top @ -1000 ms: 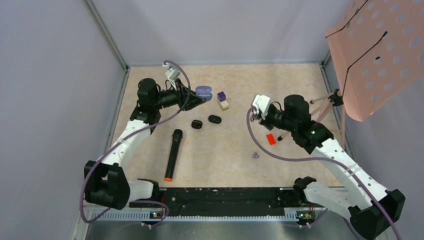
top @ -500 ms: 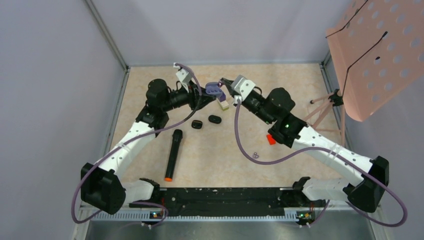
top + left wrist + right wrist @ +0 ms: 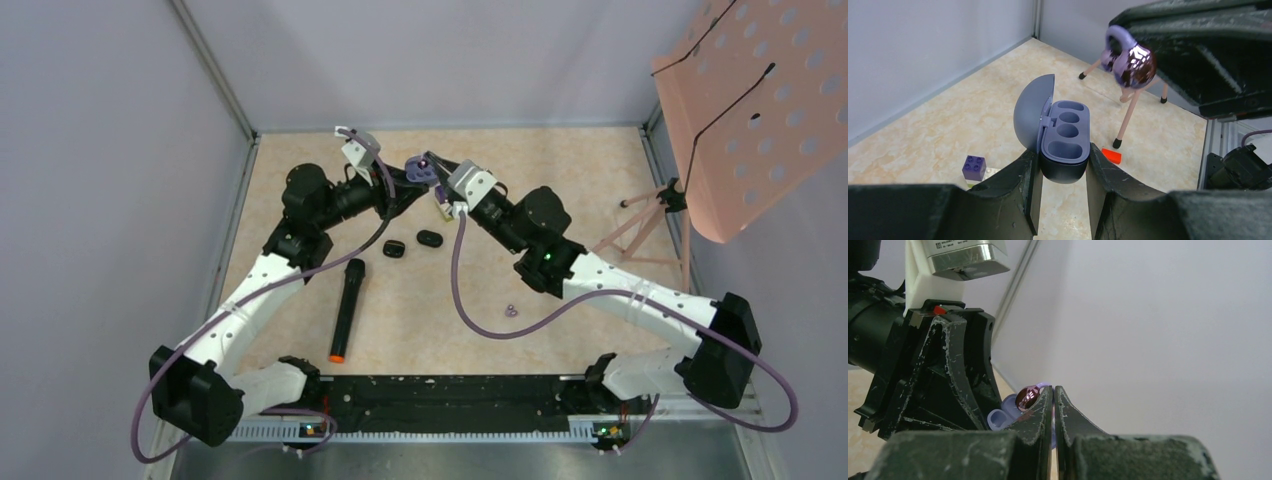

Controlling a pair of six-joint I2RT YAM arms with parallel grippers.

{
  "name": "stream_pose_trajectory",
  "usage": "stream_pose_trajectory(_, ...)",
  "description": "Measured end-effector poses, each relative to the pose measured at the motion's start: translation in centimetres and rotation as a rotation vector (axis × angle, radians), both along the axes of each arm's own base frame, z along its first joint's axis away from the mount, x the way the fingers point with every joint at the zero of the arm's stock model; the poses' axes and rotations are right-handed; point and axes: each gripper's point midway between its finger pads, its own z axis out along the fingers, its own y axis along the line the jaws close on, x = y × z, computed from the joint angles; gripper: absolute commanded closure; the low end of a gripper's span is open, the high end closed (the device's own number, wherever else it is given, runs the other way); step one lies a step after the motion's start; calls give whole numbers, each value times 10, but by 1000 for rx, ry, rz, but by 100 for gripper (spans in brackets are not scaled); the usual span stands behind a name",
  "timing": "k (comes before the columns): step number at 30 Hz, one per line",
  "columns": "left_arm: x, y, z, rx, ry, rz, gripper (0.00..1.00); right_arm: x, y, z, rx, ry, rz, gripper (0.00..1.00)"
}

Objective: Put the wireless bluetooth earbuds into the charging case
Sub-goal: Place the earbud in the charging case.

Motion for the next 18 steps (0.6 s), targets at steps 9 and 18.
stream_pose_trajectory(9,0,1,13,-21,-46,28,100,-3,13,-7,11,-1,14,100)
stream_pose_trajectory(18,0,0,14,-25,-49,30,100,2,20,-14,11,3,10,100)
